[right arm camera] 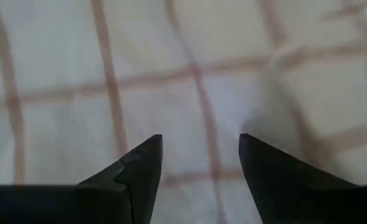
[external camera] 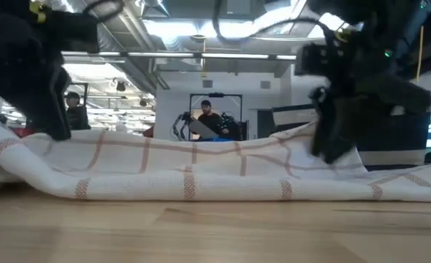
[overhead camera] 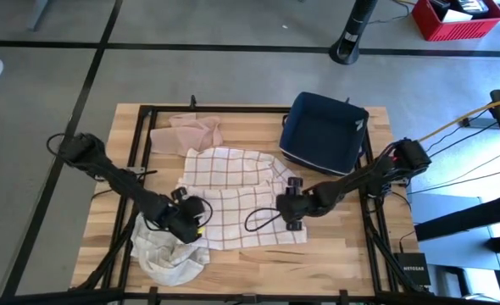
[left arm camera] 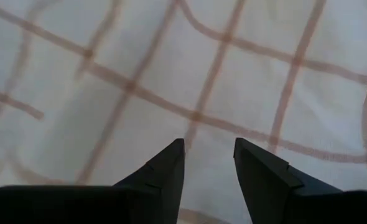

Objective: Fold towel
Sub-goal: Fold the white with red-stripe towel

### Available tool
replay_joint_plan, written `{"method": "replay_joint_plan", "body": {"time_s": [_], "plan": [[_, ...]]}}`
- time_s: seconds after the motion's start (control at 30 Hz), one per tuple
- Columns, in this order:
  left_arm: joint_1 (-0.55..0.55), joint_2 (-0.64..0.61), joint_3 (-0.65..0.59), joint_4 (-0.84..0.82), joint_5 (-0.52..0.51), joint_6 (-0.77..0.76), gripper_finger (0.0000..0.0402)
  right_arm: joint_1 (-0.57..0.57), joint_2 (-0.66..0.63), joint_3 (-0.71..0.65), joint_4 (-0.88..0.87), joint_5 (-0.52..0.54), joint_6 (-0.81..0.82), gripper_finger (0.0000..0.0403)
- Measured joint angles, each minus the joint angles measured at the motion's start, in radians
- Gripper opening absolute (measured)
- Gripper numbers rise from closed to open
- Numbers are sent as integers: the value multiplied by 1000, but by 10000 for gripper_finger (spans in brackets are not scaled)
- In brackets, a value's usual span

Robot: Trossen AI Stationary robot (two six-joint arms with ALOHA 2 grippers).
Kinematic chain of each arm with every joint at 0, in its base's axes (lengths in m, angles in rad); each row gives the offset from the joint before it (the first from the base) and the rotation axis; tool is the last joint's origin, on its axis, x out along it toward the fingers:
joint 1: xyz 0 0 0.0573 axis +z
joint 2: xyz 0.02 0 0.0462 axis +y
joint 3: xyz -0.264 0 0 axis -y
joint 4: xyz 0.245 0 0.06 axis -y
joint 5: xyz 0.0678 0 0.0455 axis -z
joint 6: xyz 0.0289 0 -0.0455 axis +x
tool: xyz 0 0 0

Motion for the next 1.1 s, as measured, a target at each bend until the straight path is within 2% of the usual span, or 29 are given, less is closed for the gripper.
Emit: {"method": "replay_joint_plan", "body": {"time_s": [0.1, 0.2, 0.3, 0.37, 0.47, 0.6, 0.67, 0.73, 0.8, 0.87, 0.9, 0.97, 1.03, 1.1], "plan": [[12, 41, 0, 66, 89, 23, 131, 17, 4, 0, -78, -116, 11, 202], [18, 74, 0, 130, 231, 20, 131, 52, 1, 1, -129, -274, 67, 191], [16, 88, 0, 190, 348, 3, 131, 92, 0, 2, -121, -448, 137, 182], [16, 89, 3, 227, 400, 5, 131, 119, 0, 4, -113, -524, 174, 176], [18, 72, 26, 216, 423, 39, 131, 143, -2, 40, -164, -559, 200, 170], [19, 2, 76, 206, 402, 98, 131, 145, -5, 136, -311, -548, 208, 165], [19, -43, 94, 196, 313, 152, 131, 137, -5, 197, -385, -495, 166, 165], [25, -81, 96, 206, 167, 227, 131, 136, -6, 244, -414, -362, 91, 165], [39, -100, 89, 202, -20, 286, 131, 131, -6, 269, -402, -149, -3, 165], [63, -100, 69, 198, -159, 316, 131, 121, -6, 264, -326, 106, -77, 165], [79, -98, 54, 197, -188, 325, 131, 112, -6, 250, -279, 213, -106, 165], [121, -87, 22, 198, -196, 322, 131, 75, -6, 211, -196, 351, -162, 165], [151, -72, -21, 197, -168, 298, 131, 22, -6, 174, -145, 403, -198, 165], [172, -57, -64, 196, -117, 273, 131, -38, -6, 144, -136, 396, -215, 165]]}}
